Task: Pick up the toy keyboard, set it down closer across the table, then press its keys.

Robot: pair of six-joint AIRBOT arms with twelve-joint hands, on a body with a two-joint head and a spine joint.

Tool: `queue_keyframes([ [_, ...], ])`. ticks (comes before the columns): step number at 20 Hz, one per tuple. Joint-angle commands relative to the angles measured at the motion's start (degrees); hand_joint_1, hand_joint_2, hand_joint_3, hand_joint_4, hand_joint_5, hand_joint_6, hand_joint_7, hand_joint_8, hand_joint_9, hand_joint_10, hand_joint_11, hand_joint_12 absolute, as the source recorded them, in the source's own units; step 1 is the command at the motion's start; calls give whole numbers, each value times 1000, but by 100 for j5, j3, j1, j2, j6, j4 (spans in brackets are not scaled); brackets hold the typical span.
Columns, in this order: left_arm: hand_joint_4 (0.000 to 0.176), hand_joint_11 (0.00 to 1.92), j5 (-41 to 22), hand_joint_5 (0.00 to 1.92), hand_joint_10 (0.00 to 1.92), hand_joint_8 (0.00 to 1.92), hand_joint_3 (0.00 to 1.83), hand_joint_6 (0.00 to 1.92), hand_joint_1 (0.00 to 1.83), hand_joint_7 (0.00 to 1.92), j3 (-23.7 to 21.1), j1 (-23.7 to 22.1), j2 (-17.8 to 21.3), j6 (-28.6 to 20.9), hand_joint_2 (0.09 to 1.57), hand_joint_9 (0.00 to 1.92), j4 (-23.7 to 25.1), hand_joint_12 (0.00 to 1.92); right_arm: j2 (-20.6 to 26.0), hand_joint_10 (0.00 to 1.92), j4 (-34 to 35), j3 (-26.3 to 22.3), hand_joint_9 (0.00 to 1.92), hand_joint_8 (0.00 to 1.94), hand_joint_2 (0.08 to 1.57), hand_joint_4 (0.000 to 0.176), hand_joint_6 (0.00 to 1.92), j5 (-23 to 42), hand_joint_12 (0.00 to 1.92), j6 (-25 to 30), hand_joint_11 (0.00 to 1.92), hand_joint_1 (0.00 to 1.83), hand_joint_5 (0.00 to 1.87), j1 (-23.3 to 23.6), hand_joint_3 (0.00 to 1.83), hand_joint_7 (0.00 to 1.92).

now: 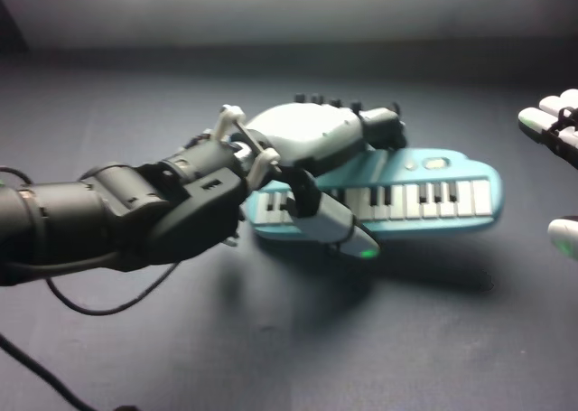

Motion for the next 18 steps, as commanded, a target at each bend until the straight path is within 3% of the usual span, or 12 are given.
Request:
queue_keyframes([
  [1,0,294,-628,326,788,335,0,665,1264,397,44,-134,-50,-155,1120,346,135,1489,50,0,-51,13,0,0,1454,11,0,731,0,56,0,1,0,12,11,0],
  [2,0,213,-557,343,698,202,0,488,1175,408,108,-153,-142,-378,1107,310,380,1480,51,0,-59,13,0,0,1462,6,0,733,0,62,0,1,0,12,14,0],
  [4,0,18,-521,258,297,15,0,160,963,271,117,-159,-195,-418,1098,224,457,1391,52,0,-75,13,0,0,1456,27,0,734,0,80,0,0,0,12,8,0],
  [5,13,3,-467,157,151,2,0,44,863,179,118,-169,-211,-421,1059,179,517,1267,52,0,-93,14,0,0,1461,13,0,739,0,95,0,0,0,12,10,0],
  [8,62,0,-415,4,15,0,0,0,731,12,118,-181,-252,-421,959,25,613,974,52,0,-125,13,0,0,1462,9,0,770,0,132,0,0,0,12,8,0],
  [9,86,0,-451,0,2,0,0,0,717,2,99,-181,-250,-423,926,4,624,749,52,0,-145,12,0,0,1457,15,0,789,0,162,0,0,0,12,5,0],
  [11,100,0,-670,0,0,0,1,0,692,0,-9,-192,-91,-430,903,0,624,93,62,0,-225,-2,0,0,1434,41,0,810,0,249,0,0,0,12,0,0],
  [12,107,0,-772,0,0,0,0,0,640,0,-71,-193,11,-431,894,0,624,18,66,0,-260,-9,0,0,1431,38,0,810,0,276,0,1,0,12,0,0],
  [15,60,0,-1273,0,0,0,2,0,521,0,-361,-145,627,-431,898,0,561,0,71,0,-445,-26,0,0,1440,50,0,782,0,421,0,32,0,0,0,0],
  [17,73,0,-1739,0,0,0,40,0,391,0,-624,60,1168,-351,1093,0,294,0,70,0,-577,-25,0,0,1451,62,0,602,0,444,0,60,0,4,2,0],
  [18,80,0,-2039,0,0,0,24,0,355,0,-769,219,1423,-327,1172,0,126,0,63,0,-624,-16,0,0,1455,53,0,499,0,444,0,29,0,31,4,0],
])
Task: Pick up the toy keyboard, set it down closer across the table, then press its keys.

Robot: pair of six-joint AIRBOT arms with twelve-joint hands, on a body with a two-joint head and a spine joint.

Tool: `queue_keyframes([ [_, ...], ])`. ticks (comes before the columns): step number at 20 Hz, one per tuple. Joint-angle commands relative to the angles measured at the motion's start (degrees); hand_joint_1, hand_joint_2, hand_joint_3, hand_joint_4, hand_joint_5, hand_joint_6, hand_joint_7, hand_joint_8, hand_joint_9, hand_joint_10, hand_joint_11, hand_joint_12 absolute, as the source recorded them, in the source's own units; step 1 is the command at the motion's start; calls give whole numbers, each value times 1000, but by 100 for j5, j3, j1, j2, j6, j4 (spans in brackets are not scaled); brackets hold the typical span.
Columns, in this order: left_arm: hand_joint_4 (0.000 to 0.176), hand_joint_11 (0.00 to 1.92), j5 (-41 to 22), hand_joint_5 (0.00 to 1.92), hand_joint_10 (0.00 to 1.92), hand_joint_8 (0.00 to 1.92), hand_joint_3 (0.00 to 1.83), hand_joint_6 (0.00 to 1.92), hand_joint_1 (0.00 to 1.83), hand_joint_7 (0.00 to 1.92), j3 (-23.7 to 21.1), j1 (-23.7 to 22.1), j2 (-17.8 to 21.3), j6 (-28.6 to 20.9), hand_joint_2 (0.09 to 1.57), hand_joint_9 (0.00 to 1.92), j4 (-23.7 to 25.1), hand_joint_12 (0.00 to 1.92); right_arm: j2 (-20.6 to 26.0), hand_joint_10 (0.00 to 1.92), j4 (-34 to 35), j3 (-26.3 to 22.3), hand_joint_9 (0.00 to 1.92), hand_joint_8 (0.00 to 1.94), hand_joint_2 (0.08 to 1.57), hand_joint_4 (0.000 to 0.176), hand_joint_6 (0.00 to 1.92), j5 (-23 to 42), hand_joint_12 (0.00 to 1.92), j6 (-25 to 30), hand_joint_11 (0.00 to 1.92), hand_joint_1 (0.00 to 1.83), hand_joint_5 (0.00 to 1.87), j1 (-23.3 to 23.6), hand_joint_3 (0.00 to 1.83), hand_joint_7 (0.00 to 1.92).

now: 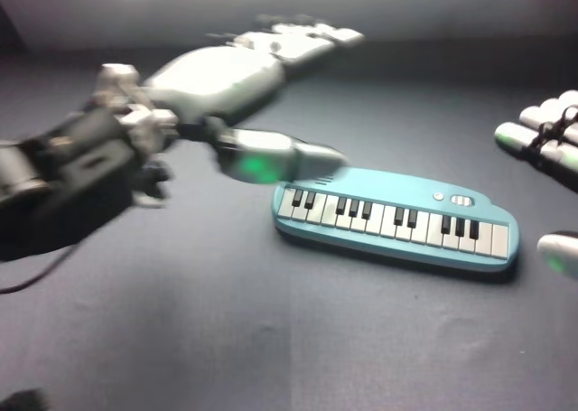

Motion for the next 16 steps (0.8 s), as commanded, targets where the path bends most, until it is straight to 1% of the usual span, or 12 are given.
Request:
queue_keyframes([
  [1,84,0,-978,0,0,0,16,0,358,0,-82,30,54,20,1232,0,-43,0,-1,0,-55,19,0,0,1454,42,0,519,0,16,0,5,0,82,3,0],
  [2,75,0,-1343,0,0,0,25,0,312,0,-234,251,277,132,1281,0,-309,0,-36,0,-68,56,0,0,1439,44,0,400,0,16,0,32,0,116,0,0],
  [4,53,0,-2066,0,0,0,18,0,575,0,-497,653,658,265,1311,0,-804,0,-194,0,-113,210,0,0,1432,50,0,41,0,15,0,88,0,294,0,0],
  [5,53,0,-2360,0,0,0,17,0,610,0,-608,823,799,319,1315,0,-967,0,-309,0,-139,307,0,0,1436,37,0,-165,0,7,0,171,0,420,0,0],
  [7,6,0,-2764,0,0,0,5,0,700,0,-803,1122,1022,393,1301,0,-1194,0,-537,0,-179,505,0,0,1449,10,9,-557,0,-71,0,189,32,670,2,0],
  [8,0,0,-2923,0,0,0,6,0,706,0,-868,1242,1091,393,1305,0,-1271,0,-649,0,-187,584,0,0,1460,1,21,-751,0,-160,0,206,81,801,4,0],
  [10,0,0,-3298,0,0,0,6,0,690,0,-1038,1561,1249,401,1311,0,-1475,0,-889,0,-190,756,0,0,1446,17,32,-1202,0,-417,0,255,153,1071,0,0],
  [11,11,0,-3419,0,0,0,9,0,637,0,-1087,1685,1290,405,1321,0,-1565,0,-996,0,-190,835,0,0,1440,25,31,-1382,0,-504,0,280,174,1166,0,0],
  [12,27,0,-3528,0,0,0,8,0,587,0,-1124,1805,1316,405,1321,0,-1681,0,-1122,0,-192,938,0,0,1434,60,30,-1566,0,-548,0,254,190,1260,0,0],
  [14,37,0,-3572,0,0,0,7,0,577,0,-1129,1890,1318,404,1321,0,-1805,0,-1264,0,-195,1072,0,0,1421,78,42,-1801,0,-548,0,263,246,1334,0,0],
  [15,30,0,-3594,0,0,0,4,0,594,0,-1131,1912,1317,402,1317,0,-1831,0,-1342,0,-198,1139,0,0,1399,75,39,-1930,0,-549,0,269,274,1369,0,0],
  [16,38,0,-3613,0,0,0,3,0,598,0,-1142,1930,1317,402,1316,0,-1841,0,-1392,0,-211,1180,0,0,1383,55,32,-2014,0,-555,0,275,315,1384,0,0],
])
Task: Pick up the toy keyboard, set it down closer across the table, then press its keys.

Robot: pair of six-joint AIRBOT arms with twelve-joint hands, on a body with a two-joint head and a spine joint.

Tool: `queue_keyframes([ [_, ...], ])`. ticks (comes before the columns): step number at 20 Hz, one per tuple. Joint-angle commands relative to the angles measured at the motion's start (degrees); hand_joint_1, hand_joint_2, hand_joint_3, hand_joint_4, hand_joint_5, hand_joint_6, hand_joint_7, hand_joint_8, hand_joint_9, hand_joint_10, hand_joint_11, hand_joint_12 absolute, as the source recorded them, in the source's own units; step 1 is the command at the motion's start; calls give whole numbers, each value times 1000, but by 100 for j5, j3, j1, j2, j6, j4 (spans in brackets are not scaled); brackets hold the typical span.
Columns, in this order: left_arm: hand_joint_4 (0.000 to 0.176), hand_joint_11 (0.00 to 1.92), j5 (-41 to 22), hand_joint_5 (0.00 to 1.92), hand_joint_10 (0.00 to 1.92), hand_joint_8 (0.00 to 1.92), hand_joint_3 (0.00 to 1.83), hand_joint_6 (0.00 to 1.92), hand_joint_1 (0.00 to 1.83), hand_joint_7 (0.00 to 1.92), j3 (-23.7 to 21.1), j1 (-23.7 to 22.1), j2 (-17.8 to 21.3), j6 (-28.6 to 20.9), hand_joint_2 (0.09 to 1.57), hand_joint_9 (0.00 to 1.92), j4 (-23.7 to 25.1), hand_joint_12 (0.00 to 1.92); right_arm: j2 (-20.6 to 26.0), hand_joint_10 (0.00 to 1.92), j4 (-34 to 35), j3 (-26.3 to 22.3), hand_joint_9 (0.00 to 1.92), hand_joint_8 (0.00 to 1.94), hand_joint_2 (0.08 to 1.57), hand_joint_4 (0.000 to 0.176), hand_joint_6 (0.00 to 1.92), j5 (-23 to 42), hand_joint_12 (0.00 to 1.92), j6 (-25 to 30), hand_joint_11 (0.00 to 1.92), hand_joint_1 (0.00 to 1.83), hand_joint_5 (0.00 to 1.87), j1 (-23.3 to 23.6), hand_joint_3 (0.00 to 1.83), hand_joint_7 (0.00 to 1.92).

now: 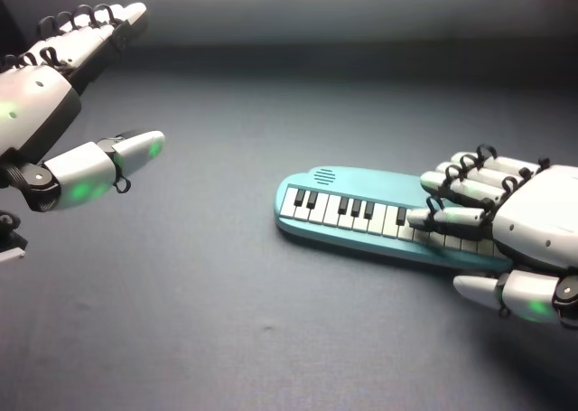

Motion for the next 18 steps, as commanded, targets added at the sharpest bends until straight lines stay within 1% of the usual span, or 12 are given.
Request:
queue_keyframes([
  [1,33,0,-777,0,0,0,0,0,564,0,-22,-34,32,-18,1308,0,52,0,-7,0,-40,22,0,0,1379,49,44,483,0,-58,0,275,356,87,0,0],
  [4,34,0,-819,0,0,0,0,0,539,0,-31,-26,32,-19,1296,0,34,0,-67,0,-21,23,0,0,1372,2,36,300,0,-318,0,194,488,161,1,0],
  [6,34,0,-838,0,0,0,0,0,538,0,-35,-11,32,-21,1298,0,16,0,-68,0,-9,23,0,0,1375,0,23,302,0,-318,0,131,483,165,3,0],
  [8,50,0,-872,0,0,0,0,0,540,0,-44,29,33,-28,1294,0,-8,0,-64,0,-7,10,0,0,1384,0,27,326,0,-318,0,106,517,165,4,0],
  [10,39,0,-893,0,0,0,0,0,541,0,-51,52,36,-42,1297,0,-17,0,95,0,-5,-124,0,0,1388,0,15,550,0,-318,0,89,507,164,4,0],
  [11,46,0,-905,0,0,0,0,0,541,0,-58,54,44,-43,1297,0,-20,0,227,0,-4,-213,0,0,1398,8,2,680,0,-318,0,78,364,164,6,0],
  [12,49,0,-924,0,0,0,0,0,544,0,-64,61,50,-43,1300,0,-30,0,342,0,-6,-327,0,0,1410,50,0,832,0,-318,0,58,275,163,8,0],
  [14,48,0,-936,0,0,0,2,0,563,0,-66,73,52,-43,1304,0,-43,0,448,0,-6,-437,0,0,1414,79,0,966,0,-318,0,125,67,136,4,0],
  [15,42,0,-922,0,0,0,2,0,546,0,-67,85,52,-44,1306,0,-47,0,495,0,-5,-490,0,0,1419,70,1,996,0,-318,0,84,15,94,5,0],
  [16,53,0,-908,0,0,0,3,0,544,0,-69,97,51,-44,1307,0,-50,0,515,0,-5,-519,0,0,1419,60,15,995,0,-318,0,77,40,56,5,0],
  [17,63,0,-936,0,0,0,0,0,559,0,-71,135,50,-67,1290,0,-89,0,521,0,70,-515,0,0,1395,10,40,927,0,-318,0,117,263,-88,0,0],
  [18,56,0,-939,0,0,0,0,0,549,0,-71,136,50,-67,1290,0,-91,0,521,0,78,-509,0,0,1397,0,51,914,0,-318,0,174,328,-99,0,0],
])
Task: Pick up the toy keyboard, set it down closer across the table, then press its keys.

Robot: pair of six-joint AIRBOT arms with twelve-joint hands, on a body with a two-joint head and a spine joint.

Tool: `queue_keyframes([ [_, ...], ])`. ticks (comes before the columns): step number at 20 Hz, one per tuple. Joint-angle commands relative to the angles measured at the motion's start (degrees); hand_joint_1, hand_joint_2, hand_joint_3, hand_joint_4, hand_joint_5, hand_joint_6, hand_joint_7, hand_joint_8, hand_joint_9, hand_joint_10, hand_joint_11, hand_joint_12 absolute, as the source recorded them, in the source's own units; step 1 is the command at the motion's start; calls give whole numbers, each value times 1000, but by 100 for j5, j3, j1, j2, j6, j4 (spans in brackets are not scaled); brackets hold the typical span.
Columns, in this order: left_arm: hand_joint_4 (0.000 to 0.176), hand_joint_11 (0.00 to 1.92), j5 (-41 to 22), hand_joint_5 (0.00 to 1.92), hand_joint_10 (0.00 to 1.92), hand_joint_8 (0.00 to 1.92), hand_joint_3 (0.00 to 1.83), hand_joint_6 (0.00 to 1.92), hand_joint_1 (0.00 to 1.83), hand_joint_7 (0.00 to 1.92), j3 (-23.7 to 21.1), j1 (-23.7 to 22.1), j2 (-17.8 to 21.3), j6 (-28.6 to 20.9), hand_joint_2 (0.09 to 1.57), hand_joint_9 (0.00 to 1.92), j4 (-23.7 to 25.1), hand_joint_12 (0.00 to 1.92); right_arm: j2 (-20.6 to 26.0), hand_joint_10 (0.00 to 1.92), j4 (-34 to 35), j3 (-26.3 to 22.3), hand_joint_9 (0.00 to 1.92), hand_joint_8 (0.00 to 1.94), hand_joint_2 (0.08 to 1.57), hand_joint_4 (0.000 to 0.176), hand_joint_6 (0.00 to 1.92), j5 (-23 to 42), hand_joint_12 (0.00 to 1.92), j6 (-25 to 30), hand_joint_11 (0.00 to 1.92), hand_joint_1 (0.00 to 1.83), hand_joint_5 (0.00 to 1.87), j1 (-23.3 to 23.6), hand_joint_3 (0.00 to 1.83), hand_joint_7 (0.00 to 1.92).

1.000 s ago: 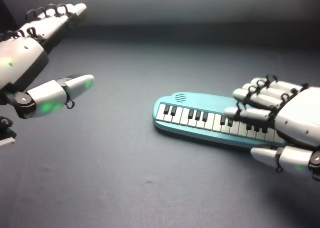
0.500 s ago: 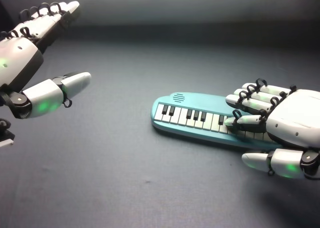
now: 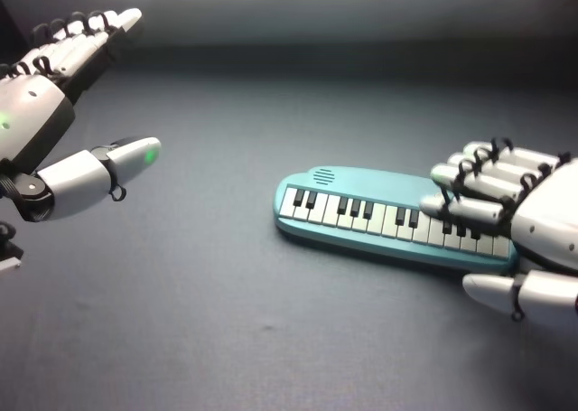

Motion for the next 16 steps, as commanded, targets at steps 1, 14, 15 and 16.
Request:
queue_keyframes([
  [1,56,0,-760,0,0,0,0,0,546,0,-9,-48,46,-42,1290,0,44,0,26,0,38,58,0,0,1399,0,54,552,0,1,0,230,378,2,0,0],
  [14,51,0,-864,0,0,0,0,0,593,0,-47,32,44,-46,1295,0,29,0,524,0,111,-291,0,0,1441,25,0,1541,0,32,0,141,0,-61,2,0],
  [15,57,0,-899,0,0,0,1,0,595,0,-61,51,46,-46,1298,0,30,0,594,0,129,-364,0,0,1441,17,0,1776,0,52,0,142,0,-85,1,0],
  [16,63,0,-958,0,0,0,0,0,626,0,-74,86,52,-46,1290,0,29,0,658,0,176,-423,0,0,1432,6,0,2044,0,107,0,112,0,-148,0,0],
])
